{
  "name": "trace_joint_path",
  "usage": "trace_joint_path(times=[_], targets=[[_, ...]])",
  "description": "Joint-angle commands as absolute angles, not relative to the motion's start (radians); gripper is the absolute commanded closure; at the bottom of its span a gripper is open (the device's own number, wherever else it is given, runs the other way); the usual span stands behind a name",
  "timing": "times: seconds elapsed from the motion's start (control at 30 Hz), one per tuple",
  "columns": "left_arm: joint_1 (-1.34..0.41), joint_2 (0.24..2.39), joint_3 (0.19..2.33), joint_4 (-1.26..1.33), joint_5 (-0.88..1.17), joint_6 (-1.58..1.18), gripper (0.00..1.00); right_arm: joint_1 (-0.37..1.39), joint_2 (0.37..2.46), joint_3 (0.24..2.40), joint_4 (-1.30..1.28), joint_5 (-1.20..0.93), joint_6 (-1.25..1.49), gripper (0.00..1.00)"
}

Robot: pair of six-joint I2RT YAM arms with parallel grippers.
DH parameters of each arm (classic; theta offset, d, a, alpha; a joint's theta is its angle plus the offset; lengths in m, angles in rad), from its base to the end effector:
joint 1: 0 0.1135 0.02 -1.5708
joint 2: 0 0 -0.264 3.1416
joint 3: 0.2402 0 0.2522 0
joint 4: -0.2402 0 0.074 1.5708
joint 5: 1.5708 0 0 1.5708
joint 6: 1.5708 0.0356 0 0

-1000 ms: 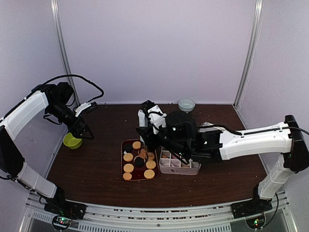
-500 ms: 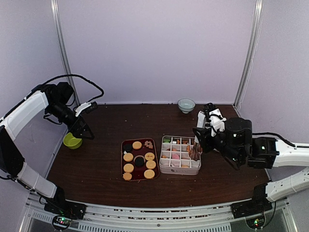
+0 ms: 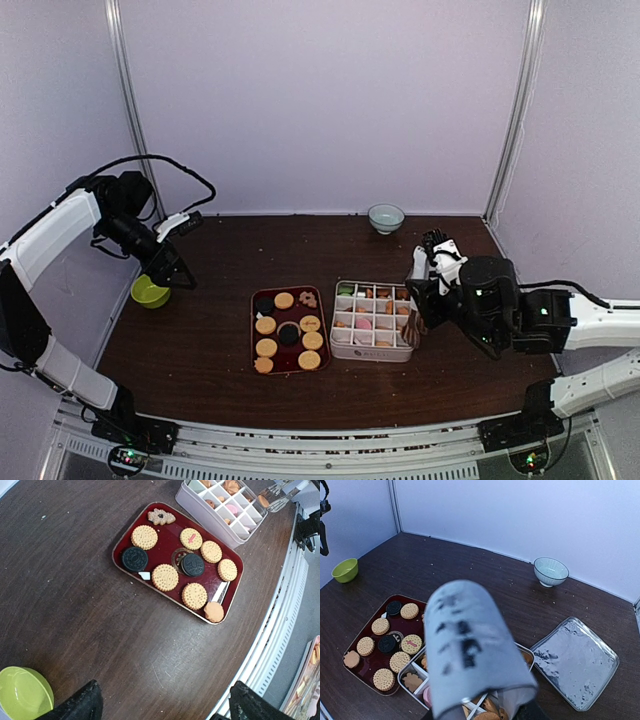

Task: Pack the cookies
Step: Place the fake cookies in the empty pocket of the box.

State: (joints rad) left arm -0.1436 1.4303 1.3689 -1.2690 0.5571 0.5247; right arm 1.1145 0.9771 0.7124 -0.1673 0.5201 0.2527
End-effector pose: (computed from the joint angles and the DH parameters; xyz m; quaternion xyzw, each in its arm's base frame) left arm 0.2507 -0.0553 0.3185 0.3442 0.8909 -0.2462 0.1649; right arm 0.1127 0.1894 0.2822 -0.2140 0.7974 0.1612 0.5407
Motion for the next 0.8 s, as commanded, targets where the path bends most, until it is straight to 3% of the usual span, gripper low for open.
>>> trace_joint_path(times=[0.0, 0.27, 0.47, 0.77], targets=[[-0.138, 1.421, 1.363, -1.242, 0.574, 0.533, 0.10, 1.114, 1.007, 0.716, -0.117, 0.527, 0.267, 0.84], [-0.138, 1.416, 1.364, -1.238, 0.570, 0.534, 0.09, 1.112, 1.050, 0.720, -0.079, 0.525, 0.269, 0.81], [-0.138, 1.410, 1.361, -1.238, 0.566, 0.531, 0.08, 1.112, 1.048, 0.715, -0.080, 0.522, 0.275, 0.62], [-0.137, 1.404, 1.364, -1.239, 0.561, 0.530, 0.07, 1.109, 1.035, 0.725, -0.094, 0.525, 0.265, 0.57]])
